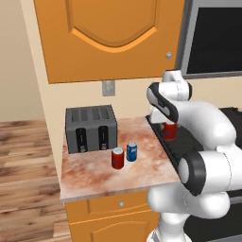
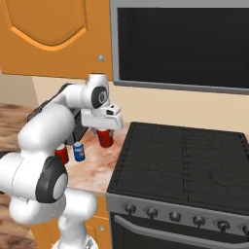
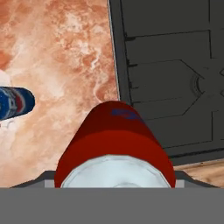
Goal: Four empty soda cans are scattered around the kitchen. Gather all the cans and cluster them next to the stove for recycling.
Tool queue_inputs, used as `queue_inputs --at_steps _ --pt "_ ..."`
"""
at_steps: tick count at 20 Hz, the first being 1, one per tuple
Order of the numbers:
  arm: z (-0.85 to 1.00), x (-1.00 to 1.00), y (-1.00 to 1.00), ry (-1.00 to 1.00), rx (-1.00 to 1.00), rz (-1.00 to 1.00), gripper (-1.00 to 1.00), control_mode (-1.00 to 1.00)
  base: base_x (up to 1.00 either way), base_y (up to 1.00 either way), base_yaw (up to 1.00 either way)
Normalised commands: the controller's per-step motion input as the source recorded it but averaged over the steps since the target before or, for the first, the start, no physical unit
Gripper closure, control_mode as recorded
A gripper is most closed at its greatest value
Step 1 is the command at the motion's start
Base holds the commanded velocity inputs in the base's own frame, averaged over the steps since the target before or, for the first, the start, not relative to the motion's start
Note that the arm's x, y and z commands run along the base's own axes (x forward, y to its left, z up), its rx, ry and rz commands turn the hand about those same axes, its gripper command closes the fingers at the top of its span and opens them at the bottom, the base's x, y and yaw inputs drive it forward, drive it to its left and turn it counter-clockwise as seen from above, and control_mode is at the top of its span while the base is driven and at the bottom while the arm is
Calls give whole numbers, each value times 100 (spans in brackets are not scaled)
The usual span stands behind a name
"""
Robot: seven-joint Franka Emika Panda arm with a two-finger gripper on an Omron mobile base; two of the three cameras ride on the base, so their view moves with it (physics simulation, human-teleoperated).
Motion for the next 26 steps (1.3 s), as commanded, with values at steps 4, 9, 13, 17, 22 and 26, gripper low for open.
queue_inputs --at_steps 4,9,13,17,22,26 --pt "-39 53 15 14 2 7 100 -100 0 0 0" --pt "-48 62 16 14 0 6 100 -100 0 0 0" --pt "-51 64 8 7 2 4 100 -100 0 0 0" --pt "-53 60 7 5 1 4 100 -100 0 0 0" --pt "-53 55 8 8 0 5 100 -100 0 0 0" --pt "-40 62 4 9 1 5 100 -100 0 0 0"
